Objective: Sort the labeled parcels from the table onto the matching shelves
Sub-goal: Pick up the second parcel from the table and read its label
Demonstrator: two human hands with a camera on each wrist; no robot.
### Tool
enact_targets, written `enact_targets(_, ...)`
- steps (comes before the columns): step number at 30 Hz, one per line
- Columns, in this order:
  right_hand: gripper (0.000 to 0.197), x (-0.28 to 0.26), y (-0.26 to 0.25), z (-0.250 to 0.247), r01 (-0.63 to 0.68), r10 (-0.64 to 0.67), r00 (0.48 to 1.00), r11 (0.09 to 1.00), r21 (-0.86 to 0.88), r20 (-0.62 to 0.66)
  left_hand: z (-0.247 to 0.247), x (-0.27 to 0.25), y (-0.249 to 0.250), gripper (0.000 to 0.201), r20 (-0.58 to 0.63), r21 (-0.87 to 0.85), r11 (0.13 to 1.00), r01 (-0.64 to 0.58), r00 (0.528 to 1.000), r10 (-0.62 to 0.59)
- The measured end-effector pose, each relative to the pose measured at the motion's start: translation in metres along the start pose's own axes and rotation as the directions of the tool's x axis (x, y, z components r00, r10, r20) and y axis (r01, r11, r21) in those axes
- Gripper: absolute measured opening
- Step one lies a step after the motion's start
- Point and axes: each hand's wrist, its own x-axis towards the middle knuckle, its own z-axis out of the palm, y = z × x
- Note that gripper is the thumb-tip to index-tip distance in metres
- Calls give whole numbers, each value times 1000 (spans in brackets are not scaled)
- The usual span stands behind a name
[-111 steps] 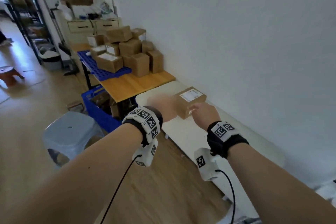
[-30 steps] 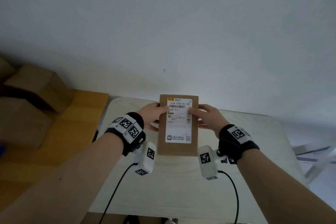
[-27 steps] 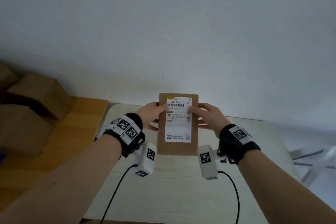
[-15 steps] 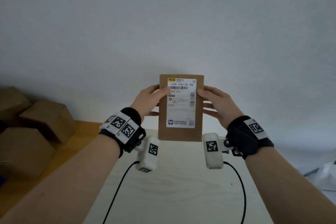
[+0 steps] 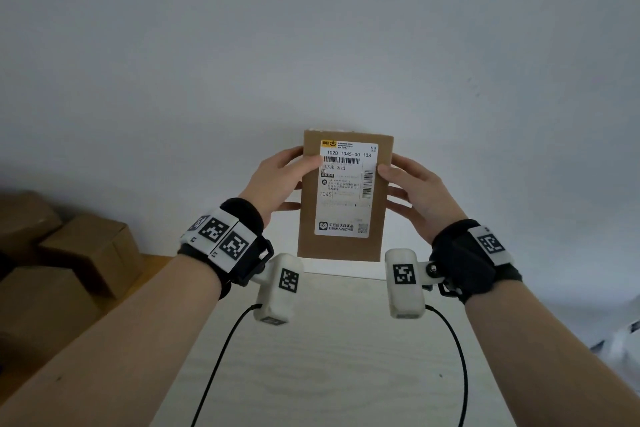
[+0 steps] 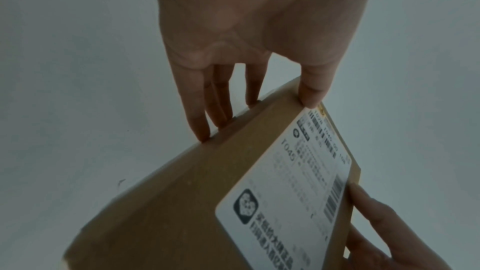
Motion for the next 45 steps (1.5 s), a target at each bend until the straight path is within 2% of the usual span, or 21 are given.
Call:
enact_targets(28, 46, -28, 5, 5, 18, -17, 1000, 998, 62, -15, -2, -21, -3, 41, -37, -13, 1000, 14, 999, -15)
enact_targets(32, 43, -32, 9, 4, 0, 5, 998, 997, 82, -61, -1, -20, -10, 42, -57, -8, 1000, 24, 998, -25)
enact_targets(38, 16, -45, 15, 3, -17, 34, 989, 993, 114, -143, -2, -24, -22, 32, -52, -30, 999, -17, 999, 15)
enact_targets(45, 29, -74, 24, 4, -11, 20, 972, 999, 37, -236, 15, -33, -38, 32, -54, -92, 995, -49, 998, 44)
